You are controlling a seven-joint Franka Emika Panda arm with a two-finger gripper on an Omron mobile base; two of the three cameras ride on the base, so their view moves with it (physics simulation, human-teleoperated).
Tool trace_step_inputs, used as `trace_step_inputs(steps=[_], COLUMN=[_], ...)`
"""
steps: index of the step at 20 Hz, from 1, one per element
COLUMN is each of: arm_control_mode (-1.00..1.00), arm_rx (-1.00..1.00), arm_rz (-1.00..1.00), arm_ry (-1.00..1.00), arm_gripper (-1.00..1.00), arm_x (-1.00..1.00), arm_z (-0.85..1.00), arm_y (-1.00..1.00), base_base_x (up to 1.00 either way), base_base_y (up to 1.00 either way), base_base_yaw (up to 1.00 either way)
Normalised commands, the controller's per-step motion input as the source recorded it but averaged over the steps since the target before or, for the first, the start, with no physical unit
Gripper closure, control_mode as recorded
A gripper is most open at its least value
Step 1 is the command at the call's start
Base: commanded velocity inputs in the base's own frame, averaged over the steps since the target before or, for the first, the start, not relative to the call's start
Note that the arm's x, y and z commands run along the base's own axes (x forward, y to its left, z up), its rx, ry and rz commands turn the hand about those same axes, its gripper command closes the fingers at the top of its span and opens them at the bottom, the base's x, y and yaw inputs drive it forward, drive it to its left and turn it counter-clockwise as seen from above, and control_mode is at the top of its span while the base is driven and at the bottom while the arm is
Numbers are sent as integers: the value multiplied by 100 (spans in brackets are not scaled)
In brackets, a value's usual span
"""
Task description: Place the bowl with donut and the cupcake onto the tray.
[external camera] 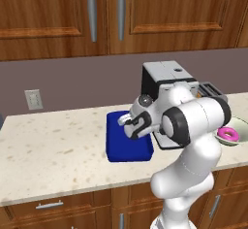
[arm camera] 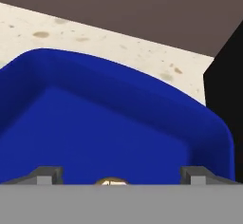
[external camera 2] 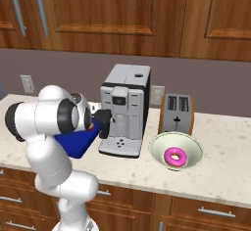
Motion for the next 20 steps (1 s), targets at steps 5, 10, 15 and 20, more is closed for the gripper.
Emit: trace_step_inputs(steps=[5, 10, 15, 20], arm_control_mode=[-100, -100, -100, -100], arm_rx=[0, 0, 0, 0], arm_rz=[0, 0, 0, 0], arm_ry=[-6, -3, -2, -1], arm_gripper=[-100, -100, -100, -100], arm_x=[0, -23, -48, -47], arm_z=[47, 40, 45, 74], arm_y=[0, 0, 2, 1], base_base_x=[0, 0, 0, 0], base_base_y=[0, 0, 0, 0], base_base_yaw=[0, 0, 0, 0])
